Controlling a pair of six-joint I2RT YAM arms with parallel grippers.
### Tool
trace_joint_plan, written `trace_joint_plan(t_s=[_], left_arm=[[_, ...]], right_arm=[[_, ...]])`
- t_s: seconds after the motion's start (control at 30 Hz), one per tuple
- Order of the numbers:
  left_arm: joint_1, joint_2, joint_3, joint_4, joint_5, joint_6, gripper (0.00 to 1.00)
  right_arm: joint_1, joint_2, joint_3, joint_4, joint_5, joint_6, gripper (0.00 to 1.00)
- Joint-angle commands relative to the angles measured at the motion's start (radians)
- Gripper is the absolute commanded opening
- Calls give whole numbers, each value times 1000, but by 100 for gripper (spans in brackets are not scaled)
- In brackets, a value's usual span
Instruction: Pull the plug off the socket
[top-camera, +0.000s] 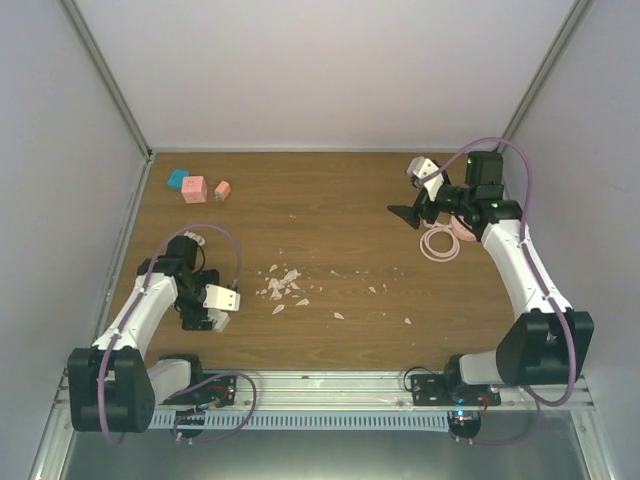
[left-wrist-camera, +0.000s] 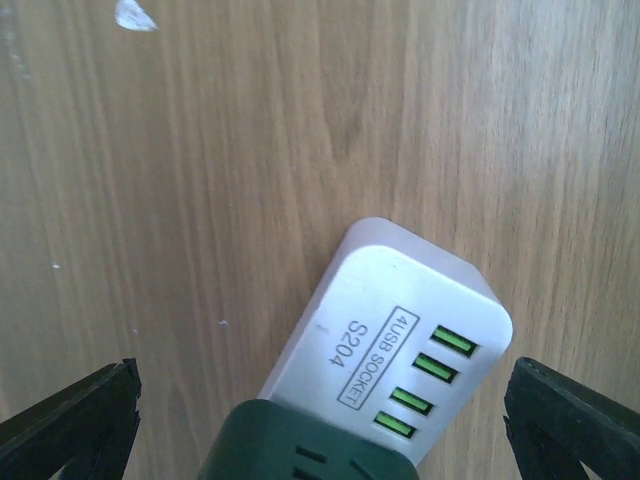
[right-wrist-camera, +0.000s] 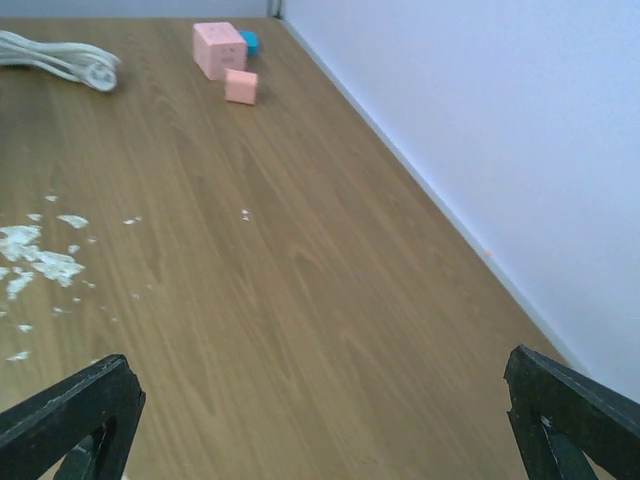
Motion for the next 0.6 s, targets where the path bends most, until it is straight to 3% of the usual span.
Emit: trace_joint_plan(t_s=[0.0,0.13,0.3,0.57], left_arm=[[-11,-37,-53,82,-76,88,99],[-56,-56,-110,135,-124,113,97],[-102,-71,-161,168,-166,129,86],[-159,-33,-144,133,-129,102,52]], right_arm=[[25,-34,-51,48,-59,93,100],[25,-83,-101,102,-30,118,100],[26,-141,-153,175,-13,166,100],[26,-158,-174,198,20,175,100]])
